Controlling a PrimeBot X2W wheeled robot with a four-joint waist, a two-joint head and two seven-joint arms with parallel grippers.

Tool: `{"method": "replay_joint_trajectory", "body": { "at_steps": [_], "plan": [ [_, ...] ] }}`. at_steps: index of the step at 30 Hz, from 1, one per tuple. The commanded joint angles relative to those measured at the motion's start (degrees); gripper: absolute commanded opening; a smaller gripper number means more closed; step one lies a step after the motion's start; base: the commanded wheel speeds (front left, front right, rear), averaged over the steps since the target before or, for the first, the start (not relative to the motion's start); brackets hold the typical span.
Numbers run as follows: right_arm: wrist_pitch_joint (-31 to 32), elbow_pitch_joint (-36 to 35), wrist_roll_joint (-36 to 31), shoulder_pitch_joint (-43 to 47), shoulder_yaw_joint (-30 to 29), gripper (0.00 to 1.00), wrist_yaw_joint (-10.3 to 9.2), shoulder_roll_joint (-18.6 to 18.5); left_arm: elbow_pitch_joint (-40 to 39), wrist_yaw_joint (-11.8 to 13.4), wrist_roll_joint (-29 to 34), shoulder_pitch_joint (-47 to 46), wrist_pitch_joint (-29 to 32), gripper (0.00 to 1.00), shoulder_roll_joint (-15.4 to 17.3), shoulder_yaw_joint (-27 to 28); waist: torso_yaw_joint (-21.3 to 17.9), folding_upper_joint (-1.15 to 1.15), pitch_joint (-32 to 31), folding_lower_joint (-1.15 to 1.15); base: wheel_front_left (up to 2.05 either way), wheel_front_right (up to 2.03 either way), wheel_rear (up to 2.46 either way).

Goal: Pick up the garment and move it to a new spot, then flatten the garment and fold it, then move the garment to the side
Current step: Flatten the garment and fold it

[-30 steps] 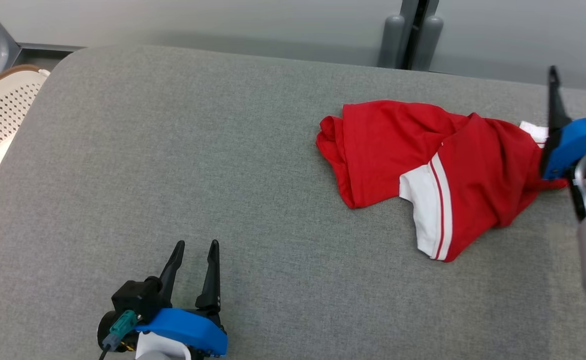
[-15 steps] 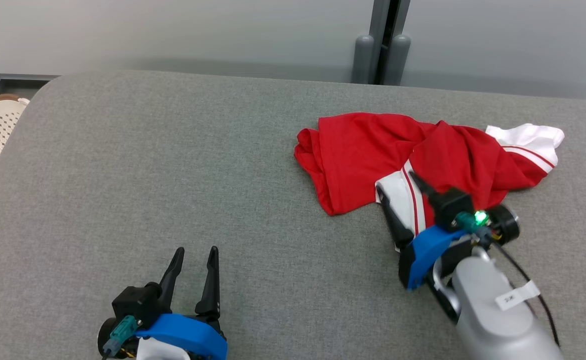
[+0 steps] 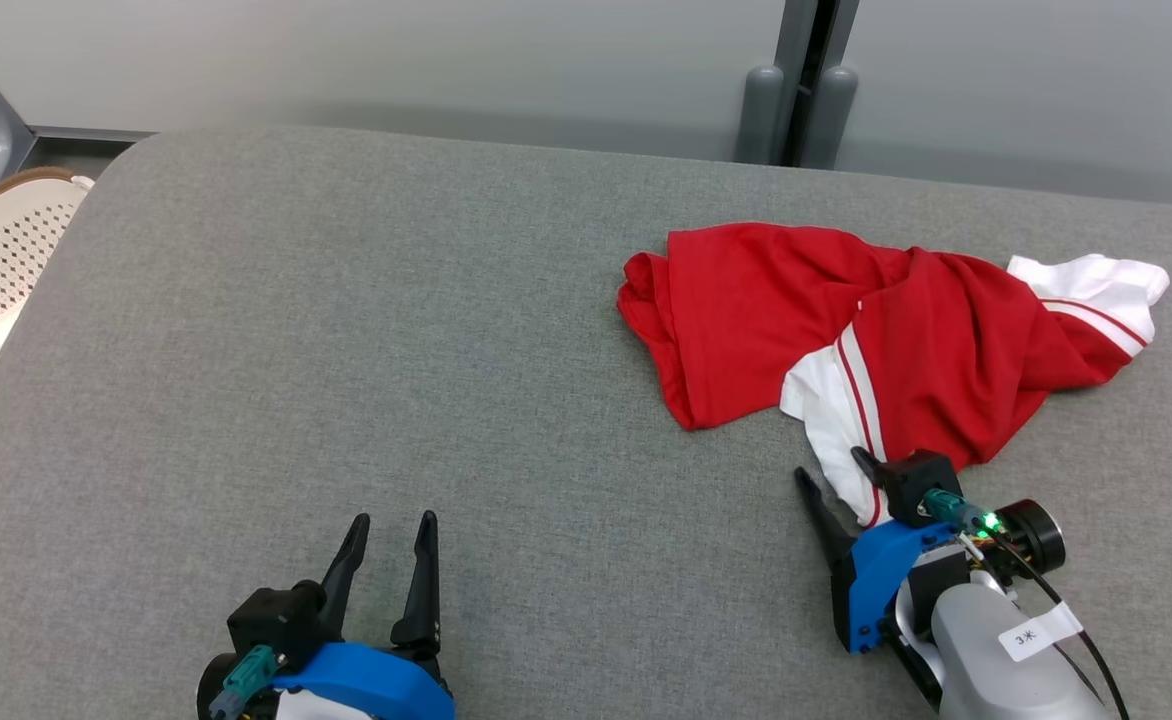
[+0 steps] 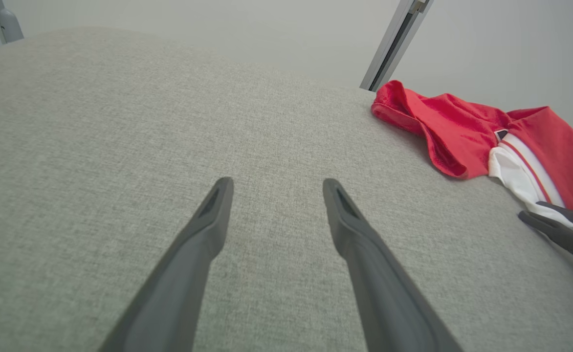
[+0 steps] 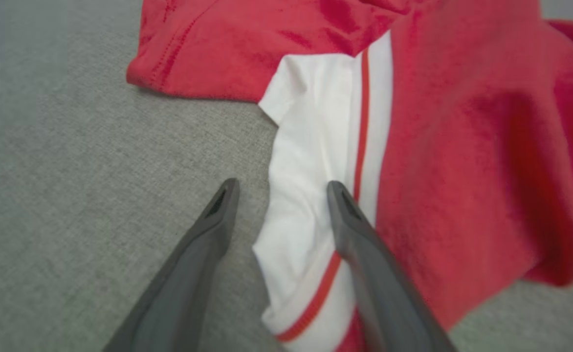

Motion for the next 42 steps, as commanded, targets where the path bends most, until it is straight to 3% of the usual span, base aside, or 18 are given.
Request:
{"method": "replay_joint_trajectory", "body": {
  "at_steps": [1, 6, 13, 19, 23, 28, 29, 30, 42],
  "plan": [
    [0.3, 1.2, -0.6, 1.8, -0.5, 0.0, -0.04, -0.1, 0.0, -0.2, -0.1, 0.1, -0.3, 1.0, 0.0, 0.0, 0.0, 0.0, 0.0, 0.01, 0.0, 0.0, 0.0],
    [-0.9, -3.8, 0.8, 1.3, -1.5, 0.0, -0.03, 0.6, -0.1, -0.2, -0.4, 0.4, -0.3, 1.0, 0.0, 0.1, -0.7, 0.0, -1.3, 0.01, 0.0, 0.0, 0.0],
    [-0.9, -25.7, 7.2, 5.6, 1.0, 0.0, -0.02, 0.7, 0.0, -0.2, 0.2, 1.6, -0.3, 1.0, 0.0, 1.0, -4.0, 0.0, -4.7, 0.01, 0.0, 0.0, 0.0],
    [-0.9, -40.8, 10.5, 13.3, 3.2, 0.0, -0.03, -3.4, 0.0, -0.2, -0.5, 3.5, -0.3, 1.0, 0.0, 1.5, -7.1, 0.0, -7.8, 0.01, 0.0, 0.0, 0.0],
    [-0.9, -44.5, 11.6, 19.8, 1.2, 0.0, -0.03, -7.3, -0.1, 0.0, -0.9, 4.6, -0.3, 1.0, 0.0, 1.4, -8.9, 0.0, -8.8, 0.01, 0.0, 0.0, 0.0],
    [-0.9, -43.1, 12.1, 24.6, -3.1, 0.0, -0.03, -10.0, -0.1, 0.2, -1.0, 5.0, -0.3, 1.0, 0.0, 1.2, -10.2, 0.0, -8.6, 0.01, 0.0, 0.0, 0.0],
    [-0.9, -42.2, 12.0, 25.3, -4.3, 0.64, -0.03, -9.9, 0.0, 0.2, -0.9, 4.9, -0.3, 1.0, 0.0, 1.2, -10.4, 0.0, -8.4, 0.01, 0.0, 0.0, 0.0],
    [-0.9, -41.8, 11.9, 25.6, -5.4, 1.0, -0.01, -9.5, 0.1, 0.2, -0.8, 4.7, -0.3, 1.0, 0.0, 1.2, -10.6, 0.0, -8.2, 0.01, 0.0, 0.0, 0.0],
    [-0.9, -45.3, 7.5, 25.8, -7.4, 1.0, -0.02, -3.7, 0.5, 0.1, -0.2, 2.9, -0.3, 1.0, 0.0, 0.9, -10.9, 0.0, -6.1, 0.01, 0.0, 0.0, 0.0]
  ]
}}
